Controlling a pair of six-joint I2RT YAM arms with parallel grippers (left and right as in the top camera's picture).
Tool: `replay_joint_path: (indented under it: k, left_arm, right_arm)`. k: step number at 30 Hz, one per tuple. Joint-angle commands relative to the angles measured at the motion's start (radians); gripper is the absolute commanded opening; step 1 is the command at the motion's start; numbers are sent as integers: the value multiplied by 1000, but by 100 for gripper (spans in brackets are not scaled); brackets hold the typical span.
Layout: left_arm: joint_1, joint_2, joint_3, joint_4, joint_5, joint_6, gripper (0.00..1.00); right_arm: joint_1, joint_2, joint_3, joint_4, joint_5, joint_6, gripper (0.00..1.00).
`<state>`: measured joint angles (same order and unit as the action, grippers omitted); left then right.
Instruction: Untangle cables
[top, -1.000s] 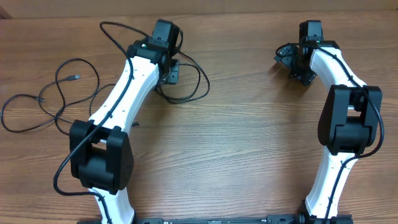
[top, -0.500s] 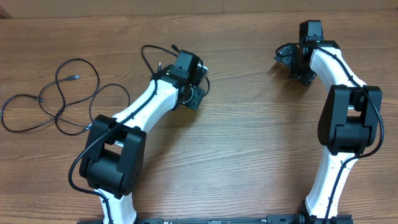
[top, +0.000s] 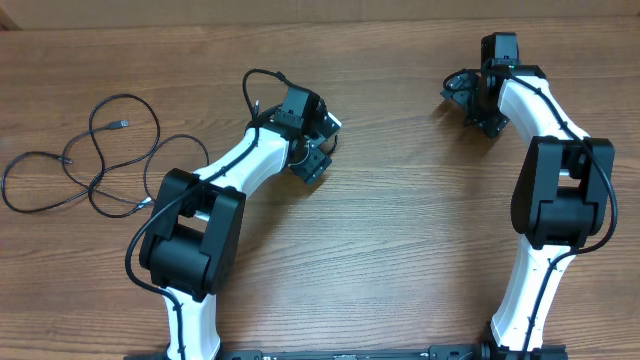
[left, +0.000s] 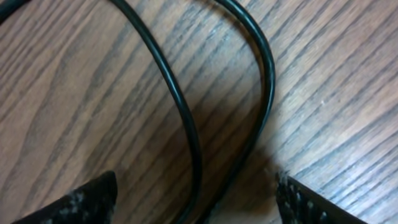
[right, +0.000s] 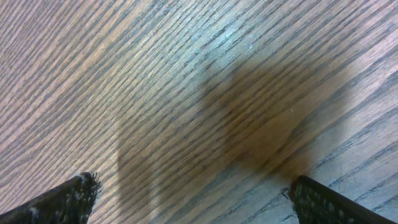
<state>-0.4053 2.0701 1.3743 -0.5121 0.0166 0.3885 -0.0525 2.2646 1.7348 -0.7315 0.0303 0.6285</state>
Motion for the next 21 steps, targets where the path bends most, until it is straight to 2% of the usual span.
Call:
replay_joint_path:
  k: [1,7,12,13,16,21]
  left_arm:
    - [0,101,-27,-96,-16,34,75]
    - [-1,95,-21,-285,79,35,73]
    - [-1,95,-21,-312,111,39,80]
    - [-2,95,-16,-348,165,90,80]
    - [-2,95,10,-428,288,191,73]
    - [-2,95,111,-523,460,215,63]
  right_arm:
    - [-4,29,-16,2,-5,4,100]
    - [-4,29,-16,2,-5,4,100]
    - [-4,29,-16,2,-5,4,100]
    - [-4,29,-16,2,-5,4,100]
    - [-4,29,-16,2,-5,4,100]
    - [-4,29,-16,2,-5,4,100]
